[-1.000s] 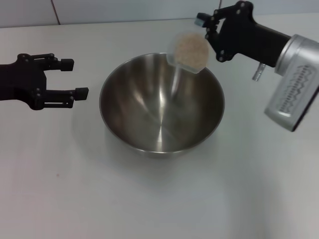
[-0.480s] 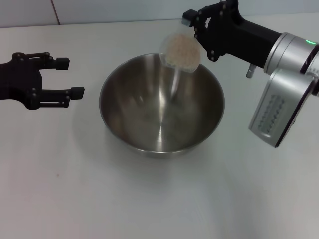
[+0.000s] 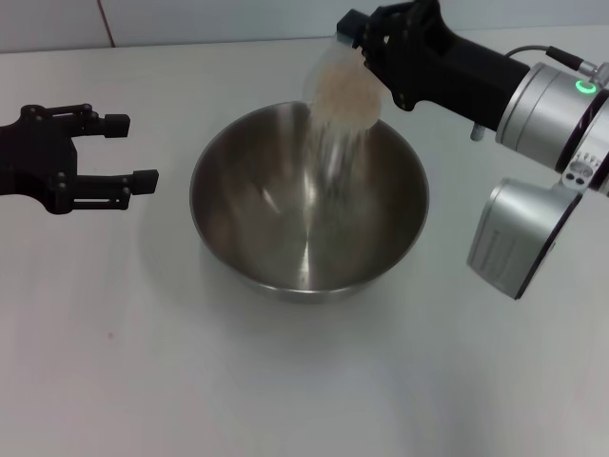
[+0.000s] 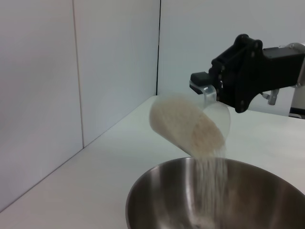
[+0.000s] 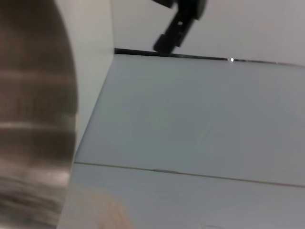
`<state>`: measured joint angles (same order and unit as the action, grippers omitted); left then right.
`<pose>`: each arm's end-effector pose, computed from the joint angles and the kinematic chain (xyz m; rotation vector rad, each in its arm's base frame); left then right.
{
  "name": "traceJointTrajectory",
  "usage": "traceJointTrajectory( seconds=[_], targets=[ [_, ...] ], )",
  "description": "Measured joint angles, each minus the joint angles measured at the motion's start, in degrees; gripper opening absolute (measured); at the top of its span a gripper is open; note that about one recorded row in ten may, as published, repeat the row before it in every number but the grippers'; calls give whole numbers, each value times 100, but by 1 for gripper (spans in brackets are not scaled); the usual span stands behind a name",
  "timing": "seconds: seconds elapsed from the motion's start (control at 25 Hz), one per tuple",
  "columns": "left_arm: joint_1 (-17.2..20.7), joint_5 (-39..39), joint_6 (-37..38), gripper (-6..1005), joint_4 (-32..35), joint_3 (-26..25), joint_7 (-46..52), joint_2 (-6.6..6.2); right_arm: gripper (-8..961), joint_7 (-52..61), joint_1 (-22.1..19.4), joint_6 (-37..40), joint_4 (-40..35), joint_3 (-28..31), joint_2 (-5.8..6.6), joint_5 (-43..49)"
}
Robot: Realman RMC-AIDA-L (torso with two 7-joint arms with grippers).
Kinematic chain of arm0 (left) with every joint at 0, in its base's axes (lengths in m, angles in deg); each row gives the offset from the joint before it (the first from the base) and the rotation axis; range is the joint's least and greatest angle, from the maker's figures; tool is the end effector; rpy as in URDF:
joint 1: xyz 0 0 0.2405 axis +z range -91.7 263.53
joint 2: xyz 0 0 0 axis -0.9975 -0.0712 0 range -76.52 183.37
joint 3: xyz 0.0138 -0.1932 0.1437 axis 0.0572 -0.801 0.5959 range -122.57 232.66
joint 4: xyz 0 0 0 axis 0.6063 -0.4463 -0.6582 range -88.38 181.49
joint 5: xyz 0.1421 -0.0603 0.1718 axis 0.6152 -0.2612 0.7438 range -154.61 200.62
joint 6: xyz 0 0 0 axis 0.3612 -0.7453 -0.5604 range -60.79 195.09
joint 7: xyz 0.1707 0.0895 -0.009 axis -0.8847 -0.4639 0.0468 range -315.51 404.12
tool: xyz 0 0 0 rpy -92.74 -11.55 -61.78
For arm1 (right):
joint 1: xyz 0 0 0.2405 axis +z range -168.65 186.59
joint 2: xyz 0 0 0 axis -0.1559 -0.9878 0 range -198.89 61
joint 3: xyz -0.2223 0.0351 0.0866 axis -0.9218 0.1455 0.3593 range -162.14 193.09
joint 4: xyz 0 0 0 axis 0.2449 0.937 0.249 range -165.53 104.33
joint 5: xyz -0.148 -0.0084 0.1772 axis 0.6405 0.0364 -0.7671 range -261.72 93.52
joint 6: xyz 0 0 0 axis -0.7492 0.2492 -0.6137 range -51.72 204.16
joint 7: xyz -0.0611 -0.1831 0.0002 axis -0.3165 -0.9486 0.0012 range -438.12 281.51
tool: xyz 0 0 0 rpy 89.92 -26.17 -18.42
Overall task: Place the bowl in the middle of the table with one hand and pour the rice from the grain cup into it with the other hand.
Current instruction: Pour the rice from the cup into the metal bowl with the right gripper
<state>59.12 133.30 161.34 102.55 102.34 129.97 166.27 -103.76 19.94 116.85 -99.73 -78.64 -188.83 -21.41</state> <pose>-0.2288 0.3700 0.0451 -2.7535 -0.3490 -0.4989 0.1369 0.3977 -0.0396 -1.6672 -1.3598 -0.1105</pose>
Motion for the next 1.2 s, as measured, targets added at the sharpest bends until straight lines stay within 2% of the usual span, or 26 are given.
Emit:
traceJointTrajectory(
  seconds=[0.28, 1.04, 1.2],
  targets=[
    [16, 0, 11, 808, 54, 17, -3, 6, 45, -366, -162, -38, -240, -126, 0, -3],
    [-18, 0, -23, 808, 69, -5, 13, 75, 57, -1594, -250, -101, -326, -314, 0, -4],
    [-27, 0, -24, 808, 74, -6, 15, 79, 60, -2159, -262, -99, -337, -423, 0, -297]
  ],
)
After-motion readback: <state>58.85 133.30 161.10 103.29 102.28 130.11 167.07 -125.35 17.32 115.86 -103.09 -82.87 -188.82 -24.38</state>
